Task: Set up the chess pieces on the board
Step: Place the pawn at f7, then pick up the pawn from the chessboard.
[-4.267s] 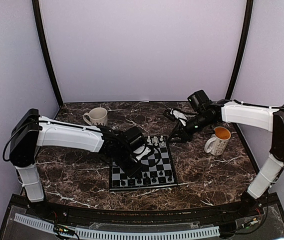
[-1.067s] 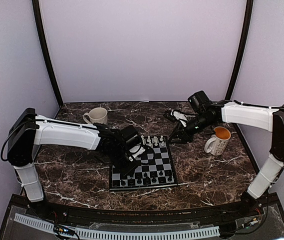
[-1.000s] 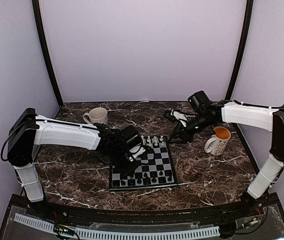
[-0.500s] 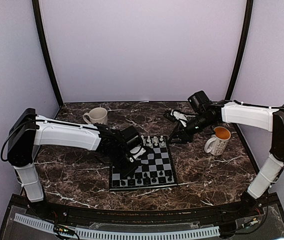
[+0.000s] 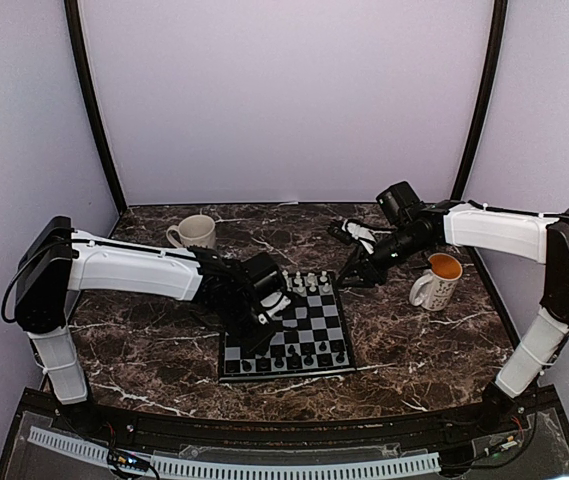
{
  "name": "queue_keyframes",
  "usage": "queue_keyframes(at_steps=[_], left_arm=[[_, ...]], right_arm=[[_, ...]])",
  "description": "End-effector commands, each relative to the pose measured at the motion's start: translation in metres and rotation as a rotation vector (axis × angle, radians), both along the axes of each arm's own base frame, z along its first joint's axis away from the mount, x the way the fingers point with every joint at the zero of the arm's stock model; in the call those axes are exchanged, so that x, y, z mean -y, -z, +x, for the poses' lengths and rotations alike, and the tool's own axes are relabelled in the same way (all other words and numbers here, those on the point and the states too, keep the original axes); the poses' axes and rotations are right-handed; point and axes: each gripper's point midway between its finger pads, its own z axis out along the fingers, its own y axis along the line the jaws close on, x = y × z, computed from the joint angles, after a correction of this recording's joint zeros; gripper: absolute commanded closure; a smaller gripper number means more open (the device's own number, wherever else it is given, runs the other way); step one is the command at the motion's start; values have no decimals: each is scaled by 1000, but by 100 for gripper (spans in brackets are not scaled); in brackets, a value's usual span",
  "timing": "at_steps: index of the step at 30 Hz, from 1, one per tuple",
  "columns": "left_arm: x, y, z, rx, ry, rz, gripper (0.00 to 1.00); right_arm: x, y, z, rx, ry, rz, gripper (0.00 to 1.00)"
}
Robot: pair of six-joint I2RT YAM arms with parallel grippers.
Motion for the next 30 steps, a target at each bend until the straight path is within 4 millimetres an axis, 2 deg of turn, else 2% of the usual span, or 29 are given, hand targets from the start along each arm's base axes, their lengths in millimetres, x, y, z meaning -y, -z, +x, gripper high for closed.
queue_keyframes(at_steps=[1,6,9,13,17,20,25,30], left_arm=[[7,-29,4,38,8,-44,74],[-6,-62,15,127,20,-31,62],[-15,-69,23,152,20,-21,59],[-27,-60,42,197,21,28,59],[-22,-48,54,240,110,38,57],[-22,-38,60,243,178,64,53],[-8,-32,65,248,247,13,46],[-14,-16,71,204,275,59,48]], right_arm=[[0,-4,-1,1,-11,14,65],[0,-4,-2,2,-12,16,65],[0,-4,-1,-1,-13,15,64],[0,-5,-2,3,-15,13,65],[1,-7,-2,15,-13,14,65],[1,-6,-2,12,-14,12,65],[0,-3,-3,-4,-22,12,65],[0,-3,-4,-3,-23,10,65]])
